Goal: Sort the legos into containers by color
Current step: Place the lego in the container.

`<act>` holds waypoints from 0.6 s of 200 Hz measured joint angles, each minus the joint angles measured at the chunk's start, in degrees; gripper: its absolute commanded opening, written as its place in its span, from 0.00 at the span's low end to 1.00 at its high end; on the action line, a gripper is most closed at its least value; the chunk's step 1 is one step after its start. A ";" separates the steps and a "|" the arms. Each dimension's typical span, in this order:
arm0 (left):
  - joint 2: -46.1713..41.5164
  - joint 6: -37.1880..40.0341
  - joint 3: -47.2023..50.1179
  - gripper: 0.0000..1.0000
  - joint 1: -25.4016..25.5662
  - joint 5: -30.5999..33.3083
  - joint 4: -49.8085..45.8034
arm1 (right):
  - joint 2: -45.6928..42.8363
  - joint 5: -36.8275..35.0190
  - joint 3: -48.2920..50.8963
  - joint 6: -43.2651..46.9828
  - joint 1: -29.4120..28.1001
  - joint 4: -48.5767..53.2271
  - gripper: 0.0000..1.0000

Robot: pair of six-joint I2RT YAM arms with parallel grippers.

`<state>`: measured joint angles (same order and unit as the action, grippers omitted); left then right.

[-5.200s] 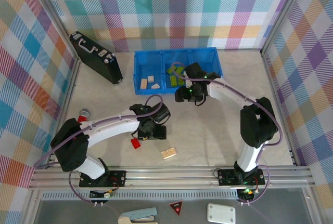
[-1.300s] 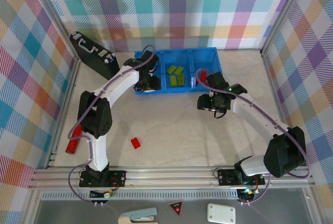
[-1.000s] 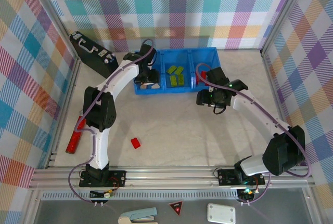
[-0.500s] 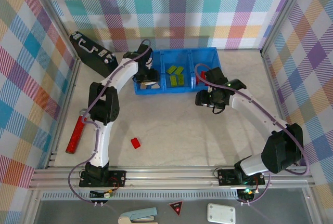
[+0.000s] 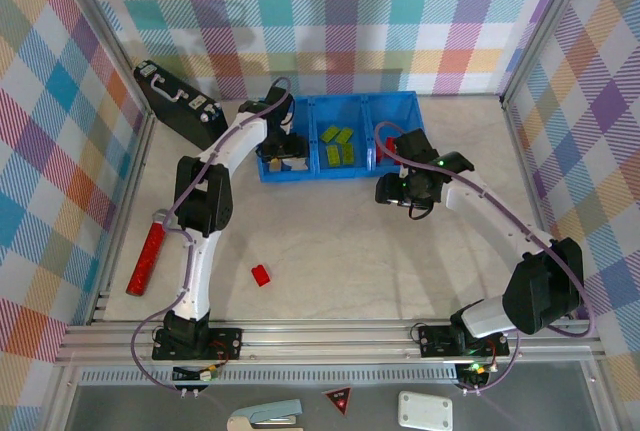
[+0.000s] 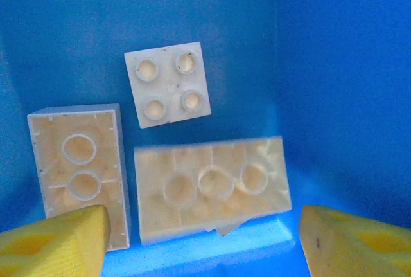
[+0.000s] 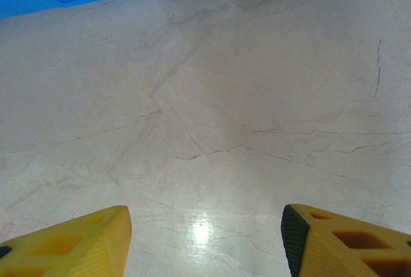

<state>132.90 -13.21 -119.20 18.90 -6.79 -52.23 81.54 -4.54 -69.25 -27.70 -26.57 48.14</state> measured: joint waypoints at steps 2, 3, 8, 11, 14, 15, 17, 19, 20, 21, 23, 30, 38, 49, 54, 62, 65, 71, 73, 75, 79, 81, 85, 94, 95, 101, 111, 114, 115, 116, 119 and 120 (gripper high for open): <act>0.00 -0.04 0.00 0.79 0.00 0.00 0.00 | -0.04 0.04 0.00 0.00 0.00 -0.02 0.65; 0.00 -0.07 0.00 0.79 0.00 0.00 0.00 | -0.07 0.04 0.00 0.00 0.00 -0.02 0.65; 0.00 -0.20 0.00 0.78 0.00 -0.02 -0.02 | -0.17 0.11 0.00 0.00 0.00 -0.02 0.65; 0.00 -0.24 0.00 0.78 -0.02 -0.02 -0.04 | -0.24 0.20 0.00 0.00 0.00 -0.02 0.64; 0.00 -0.28 0.00 0.78 -0.02 -0.04 -0.04 | -0.28 0.28 0.00 0.00 -0.02 -0.02 0.65; 0.00 -0.28 0.00 0.77 -0.02 -0.04 -0.04 | -0.28 0.31 0.00 0.00 -0.02 -0.02 0.65; 0.00 -0.31 0.00 0.77 -0.04 -0.07 -0.07 | -0.35 0.33 0.00 0.00 0.00 -0.02 0.64; 0.00 -0.35 0.00 0.77 -0.04 -0.07 -0.07 | -0.37 0.42 0.00 0.00 -0.02 -0.04 0.64; 0.00 -0.42 0.00 0.77 -0.04 -0.07 -0.07 | -0.37 0.46 0.00 0.02 -0.02 -0.04 0.64; 0.00 -0.42 0.00 0.77 -0.04 -0.07 -0.09 | -0.37 0.48 0.00 0.02 -0.02 -0.04 0.64; 0.00 -0.42 0.00 0.77 -0.04 -0.07 -0.09 | -0.37 0.50 0.00 0.02 -0.02 -0.04 0.64; 0.00 -0.44 0.00 0.77 -0.04 -0.09 -0.09 | -0.37 0.68 0.00 0.04 -0.04 -0.07 0.64; 0.00 -0.44 0.00 0.77 -0.04 -0.09 -0.09 | -0.37 0.90 0.00 0.04 -0.07 -0.04 0.64; 0.00 -0.46 0.00 0.77 -0.04 -0.09 -0.09 | -0.37 1.29 0.00 0.09 -0.22 -0.15 0.64; 0.00 -0.44 0.00 0.76 -0.04 -0.11 -0.09 | -0.37 1.55 0.00 0.09 -0.35 -0.28 0.63; -0.13 -0.44 0.02 0.76 -0.04 -0.11 -0.04 | -0.37 1.97 0.00 0.22 -0.55 -0.55 0.63; -0.15 -0.44 0.02 0.76 -0.04 -0.13 -0.04 | -0.37 2.14 0.00 0.26 -0.68 -0.63 0.63; -0.35 -0.44 0.13 0.76 -0.04 -0.13 0.00 | -0.37 2.36 0.00 0.39 -0.94 -0.81 0.62; -0.42 -0.44 0.15 0.76 -0.04 -0.13 0.00 | -0.37 2.49 0.00 0.48 -1.03 -0.87 0.62; -0.55 -0.44 0.17 0.76 -0.04 -0.13 -0.02 | -0.37 2.67 0.00 0.57 -1.18 -0.96 0.62; -0.79 -0.44 0.26 0.76 -0.04 -0.13 -0.02 | -0.37 2.84 0.00 0.74 -1.42 -1.11 0.62; -0.92 -0.44 0.33 0.76 -0.04 -0.15 -0.02 | -0.35 2.99 0.00 0.76 -1.57 -1.25 0.62; -1.22 -0.44 0.48 0.76 -0.04 -0.13 -0.02 | -0.35 3.21 0.00 1.05 -1.88 -1.44 0.62; -2.05 -0.42 0.81 0.76 -0.04 -0.13 -0.11 | -0.31 3.78 0.00 1.42 -2.58 -1.99 0.62; -2.23 -0.42 0.85 0.76 -0.04 -0.13 -0.13 | -0.28 3.85 0.00 1.44 -2.67 -2.03 0.62; -2.93 -0.42 1.07 0.76 -0.04 -0.15 -0.20 | -0.24 4.22 0.00 1.64 -3.21 -2.43 0.62; -4.50 -0.39 1.73 0.76 -0.07 -0.15 -0.15 | 0.02 4.92 0.00 2.16 -4.13 -3.13 0.62; -4.96 -0.39 1.90 0.76 -0.09 -0.17 -0.22 | 0.13 5.25 0.00 2.40 -4.44 -3.45 0.62; -5.22 -0.39 2.01 0.76 -0.09 -0.20 -0.24 | 0.17 5.33 0.00 2.49 -4.52 -3.52 0.62; -5.38 -0.39 2.05 0.76 -0.11 -0.20 -0.24 | 0.22 5.40 0.00 2.60 -4.61 -3.56 0.62; -5.97 -0.39 2.34 0.76 -0.15 -0.22 -0.20 | 0.37 5.73 0.02 2.89 -4.96 -3.93 0.62; -6.10 -0.39 2.38 0.76 -0.17 -0.24 -0.20 | 0.39 5.77 0.02 2.93 -5.03 -3.98 0.61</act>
<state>126.80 -13.61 -116.81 18.72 -7.03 -52.42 81.93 1.23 -69.23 -24.77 -31.59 44.16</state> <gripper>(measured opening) 0.759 0.618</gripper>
